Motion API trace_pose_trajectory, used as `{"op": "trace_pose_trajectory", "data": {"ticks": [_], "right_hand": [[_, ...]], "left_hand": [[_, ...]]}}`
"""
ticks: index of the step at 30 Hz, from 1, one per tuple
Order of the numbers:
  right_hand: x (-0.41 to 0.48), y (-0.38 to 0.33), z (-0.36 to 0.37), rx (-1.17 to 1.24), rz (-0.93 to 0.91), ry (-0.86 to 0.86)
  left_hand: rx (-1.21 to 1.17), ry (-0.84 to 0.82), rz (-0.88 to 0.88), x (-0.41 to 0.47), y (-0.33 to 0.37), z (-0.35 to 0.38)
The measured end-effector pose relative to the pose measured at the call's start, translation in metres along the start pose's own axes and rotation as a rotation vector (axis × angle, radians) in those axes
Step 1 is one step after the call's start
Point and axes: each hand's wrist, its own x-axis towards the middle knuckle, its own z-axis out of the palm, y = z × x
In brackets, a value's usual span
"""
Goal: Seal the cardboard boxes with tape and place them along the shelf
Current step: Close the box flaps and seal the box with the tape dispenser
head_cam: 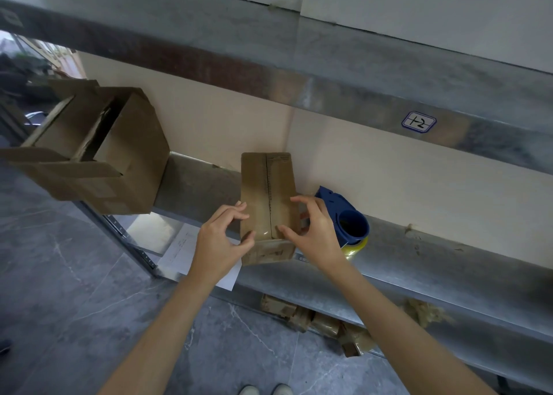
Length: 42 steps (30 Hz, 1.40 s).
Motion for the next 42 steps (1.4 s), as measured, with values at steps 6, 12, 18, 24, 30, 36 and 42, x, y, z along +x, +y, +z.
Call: {"op": "trace_pose_trajectory", "data": {"ticks": [6, 12, 18, 24, 30, 36, 42], "right_hand": [[-0.007, -0.006, 0.004, -0.022, 0.005, -0.020], [-0.012, -0.011, 0.012, 0.061, 0.028, -0.040], [-0.004, 0.001, 0.000, 0.064, 0.018, -0.126], [-0.001, 0.015, -0.010, -0.032, -0.043, -0.224], [-0.004, 0.016, -0.003, -0.005, -0.044, -0.173], [-0.001, 0.015, -0.003, -0.043, -0.046, -0.174], [0.002, 0.017, -0.023, -0.060, -0.068, -0.256]], "left_hand": [[0.031, 0.048, -0.028, -0.008, 0.009, 0.011], [0.058, 0.064, -0.077, -0.008, 0.014, 0.018], [-0.016, -0.066, -0.032, -0.005, 0.002, 0.010], [0.006, -0.153, 0.078, 0.001, -0.016, -0.001], [0.026, -0.162, 0.105, 0.001, -0.017, 0.000], [0.032, -0.209, 0.106, 0.005, -0.018, -0.008], [0.041, -0.175, 0.077, 0.002, -0.028, -0.026]]}}
